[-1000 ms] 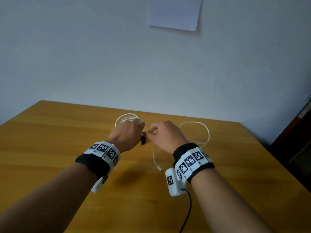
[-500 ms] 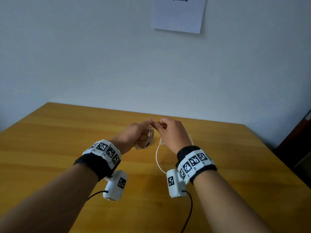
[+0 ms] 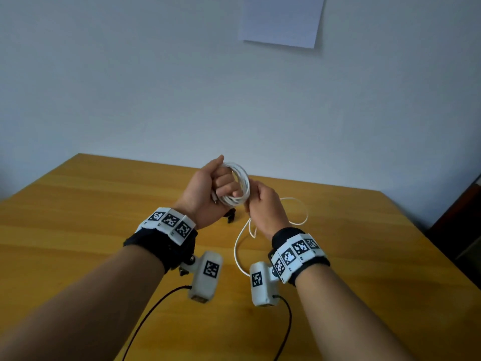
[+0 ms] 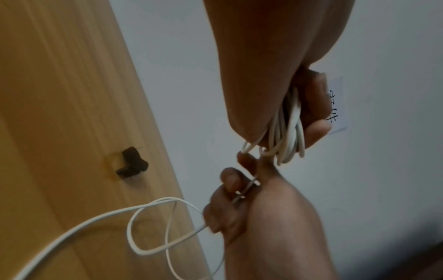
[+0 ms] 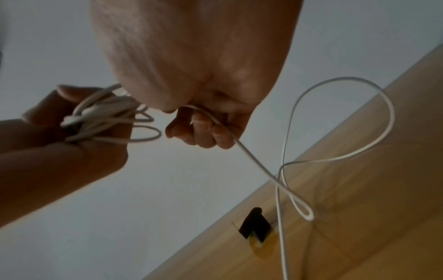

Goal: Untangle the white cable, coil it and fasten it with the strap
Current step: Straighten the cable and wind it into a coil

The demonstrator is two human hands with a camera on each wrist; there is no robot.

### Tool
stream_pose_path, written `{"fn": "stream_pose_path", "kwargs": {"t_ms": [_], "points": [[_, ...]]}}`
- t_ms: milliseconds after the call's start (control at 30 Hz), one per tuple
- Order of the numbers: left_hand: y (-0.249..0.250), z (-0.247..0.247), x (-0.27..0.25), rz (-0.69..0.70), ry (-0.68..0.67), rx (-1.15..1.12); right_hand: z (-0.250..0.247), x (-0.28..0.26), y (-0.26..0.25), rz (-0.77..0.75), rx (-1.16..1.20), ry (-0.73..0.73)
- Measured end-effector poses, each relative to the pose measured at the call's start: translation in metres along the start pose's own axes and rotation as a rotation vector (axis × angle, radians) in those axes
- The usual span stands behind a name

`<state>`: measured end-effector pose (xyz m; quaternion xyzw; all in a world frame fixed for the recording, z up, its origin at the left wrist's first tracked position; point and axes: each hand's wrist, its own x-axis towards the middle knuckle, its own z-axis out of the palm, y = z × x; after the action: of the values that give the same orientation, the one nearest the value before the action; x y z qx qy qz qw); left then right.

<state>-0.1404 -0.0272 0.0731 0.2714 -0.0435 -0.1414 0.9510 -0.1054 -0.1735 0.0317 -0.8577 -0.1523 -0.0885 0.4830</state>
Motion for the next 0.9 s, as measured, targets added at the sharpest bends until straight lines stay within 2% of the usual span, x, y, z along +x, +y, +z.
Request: {"fn": "stream_pose_path", "kwargs": {"t_ms": [100, 167, 300, 433, 533, 633, 800, 900], "points": [[0.008, 0.004, 0.006, 0.065, -0.009, -0.087, 0.002, -0.006, 0.005, 0.05, -0.035, -0.071], [0.013, 0.006, 0.01, 0.122, 0.036, -0.06, 0.004, -0.012, 0.006, 0.061, -0.116, -0.146], [0.011, 0.01, 0.014, 0.254, 0.068, 0.08, 0.009, -0.02, 0.0, 0.004, -0.323, -0.27], [0.007, 0.011, 0.017, 0.327, 0.069, 0.292, 0.008, -0.02, -0.01, -0.053, -0.422, -0.314], [0.002, 0.002, 0.02, 0.372, 0.095, 0.557, 0.005, -0.021, -0.016, -0.125, -0.466, -0.314], [-0.006, -0.004, 0.021, 0.413, 0.159, 0.962, 0.002, -0.02, -0.018, -0.162, -0.49, -0.292], [-0.015, -0.019, 0.023, 0.415, 0.21, 1.483, -0.004, -0.022, -0.025, -0.195, -0.495, -0.3], [-0.018, -0.026, 0.019, 0.431, 0.221, 1.66, -0.009, -0.021, -0.029, -0.186, -0.546, -0.317]]}}
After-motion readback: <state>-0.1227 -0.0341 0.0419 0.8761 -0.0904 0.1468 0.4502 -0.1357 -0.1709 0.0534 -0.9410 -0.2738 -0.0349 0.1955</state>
